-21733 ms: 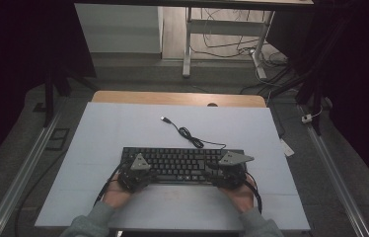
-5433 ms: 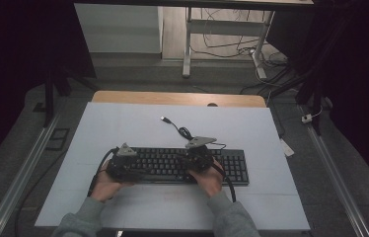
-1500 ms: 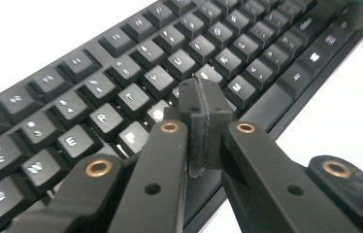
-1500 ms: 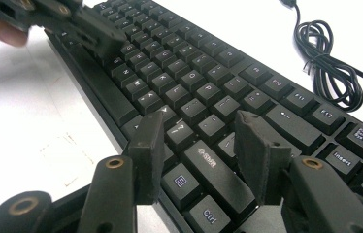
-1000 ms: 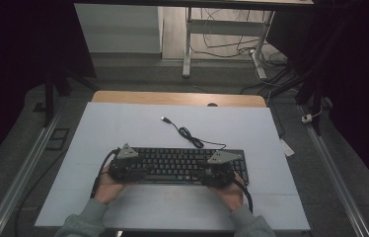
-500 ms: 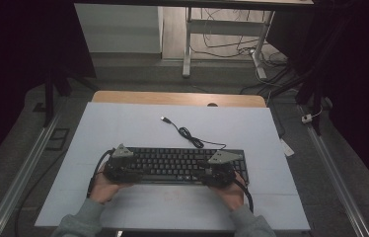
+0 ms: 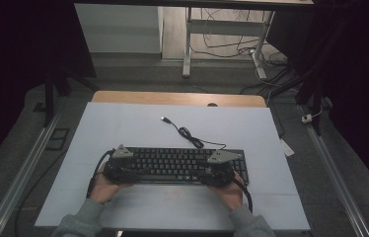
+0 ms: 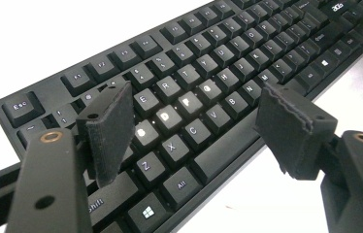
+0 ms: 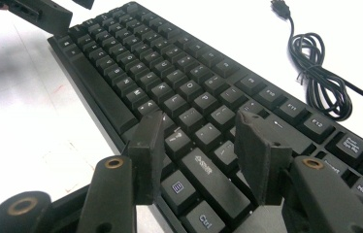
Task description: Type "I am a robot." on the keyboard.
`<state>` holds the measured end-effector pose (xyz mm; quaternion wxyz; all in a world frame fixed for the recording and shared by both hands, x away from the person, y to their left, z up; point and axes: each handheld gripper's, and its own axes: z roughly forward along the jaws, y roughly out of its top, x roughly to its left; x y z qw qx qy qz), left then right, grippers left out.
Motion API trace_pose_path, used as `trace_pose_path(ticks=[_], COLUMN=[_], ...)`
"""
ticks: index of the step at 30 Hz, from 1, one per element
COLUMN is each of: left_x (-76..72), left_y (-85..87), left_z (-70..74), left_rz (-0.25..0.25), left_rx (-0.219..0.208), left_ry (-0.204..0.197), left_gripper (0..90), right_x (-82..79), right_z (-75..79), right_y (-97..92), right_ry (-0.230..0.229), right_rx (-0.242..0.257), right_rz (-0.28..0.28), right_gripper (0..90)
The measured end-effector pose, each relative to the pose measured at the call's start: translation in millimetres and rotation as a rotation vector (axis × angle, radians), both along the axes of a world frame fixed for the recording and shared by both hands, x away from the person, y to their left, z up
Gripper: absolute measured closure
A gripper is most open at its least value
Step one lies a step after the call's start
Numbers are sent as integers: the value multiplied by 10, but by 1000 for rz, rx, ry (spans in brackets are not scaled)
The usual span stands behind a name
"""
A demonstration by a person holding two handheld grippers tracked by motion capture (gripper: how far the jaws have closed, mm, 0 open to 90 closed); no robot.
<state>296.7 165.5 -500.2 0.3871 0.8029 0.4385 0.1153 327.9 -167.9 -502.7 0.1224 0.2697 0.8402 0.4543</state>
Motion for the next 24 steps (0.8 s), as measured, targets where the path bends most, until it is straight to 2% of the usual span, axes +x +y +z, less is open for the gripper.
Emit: trace_pose_path(ticks=[7, 13, 17, 22, 24], left_x=[1, -14, -12, -9, -7], left_y=[0, 17, 15, 7, 7], left_z=[-18, 0, -11, -18, -23], left_rz=[-3, 19, 18, 18, 18], left_rx=[7, -1, 3, 4, 5], left_ry=[2, -25, -20, -18, -17], left_gripper=[294, 307, 306, 305, 305], right_x=[56, 108, 157, 230, 257], right_z=[36, 36, 56, 84, 83], right_y=[111, 240, 282, 348, 389], right_ry=[1, 6, 9, 25, 30], right_rx=[1, -21, -36, -63, -74], right_rz=[-7, -14, -22, -7, 4], right_gripper=[548, 586, 674, 881, 895])
